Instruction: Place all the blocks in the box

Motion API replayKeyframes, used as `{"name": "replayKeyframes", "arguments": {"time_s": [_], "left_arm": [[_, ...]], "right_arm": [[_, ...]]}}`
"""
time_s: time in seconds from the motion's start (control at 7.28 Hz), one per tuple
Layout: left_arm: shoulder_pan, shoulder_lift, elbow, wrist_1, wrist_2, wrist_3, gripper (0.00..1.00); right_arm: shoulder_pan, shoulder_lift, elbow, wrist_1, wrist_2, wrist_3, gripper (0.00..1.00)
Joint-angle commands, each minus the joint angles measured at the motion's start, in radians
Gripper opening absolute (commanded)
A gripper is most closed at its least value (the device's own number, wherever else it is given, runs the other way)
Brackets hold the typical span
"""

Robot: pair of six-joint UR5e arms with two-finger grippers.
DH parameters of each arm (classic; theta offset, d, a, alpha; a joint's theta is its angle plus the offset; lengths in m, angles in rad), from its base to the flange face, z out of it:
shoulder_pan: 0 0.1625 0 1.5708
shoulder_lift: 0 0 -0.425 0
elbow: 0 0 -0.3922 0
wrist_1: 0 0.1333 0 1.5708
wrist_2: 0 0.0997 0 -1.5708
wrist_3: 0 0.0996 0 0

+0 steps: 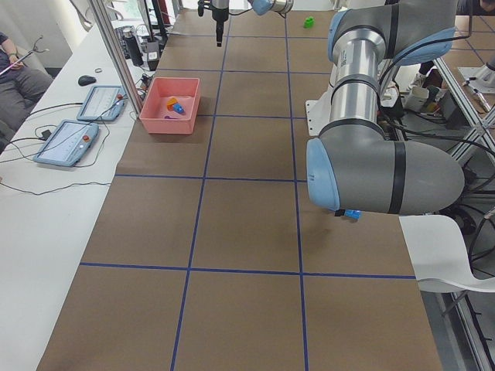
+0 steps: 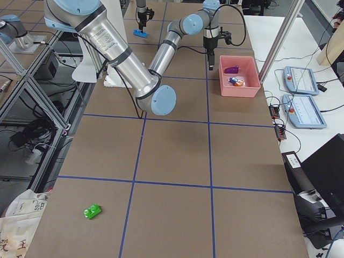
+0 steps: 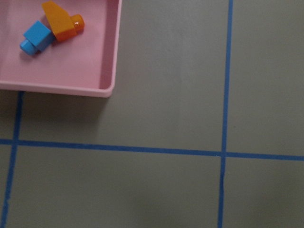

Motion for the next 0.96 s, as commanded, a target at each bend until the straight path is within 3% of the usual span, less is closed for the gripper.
{"name": "replayKeyframes", "arguments": {"time_s": [0.0, 0.14, 0.27, 0.55, 0.82], "left_arm": [[0.011, -0.017, 0.006, -0.001, -0.001, 0.001, 1.0], [0.023, -0.042, 0.027, 0.001, -0.001, 0.001, 0.99], [0.023, -0.069, 0.038, 0.001, -0.001, 0.001, 0.76], [0.023, -0.065, 0.034, -0.001, -0.001, 0.001, 0.0], [0.021, -0.054, 0.011, -0.001, -0.007, 0.003, 0.0]], "right_arm": [[0.011, -0.157, 0.096, -0.025, 0.0, -0.094, 1.0], [0.019, -0.203, 0.099, -0.021, 0.0, -0.136, 1.0], [0.04, -0.221, 0.097, -0.019, 0.0, -0.188, 1.0], [0.053, -0.235, 0.097, -0.018, 0.003, -0.204, 1.0], [0.123, -0.325, 0.108, -0.011, 0.021, -0.367, 1.0]]}}
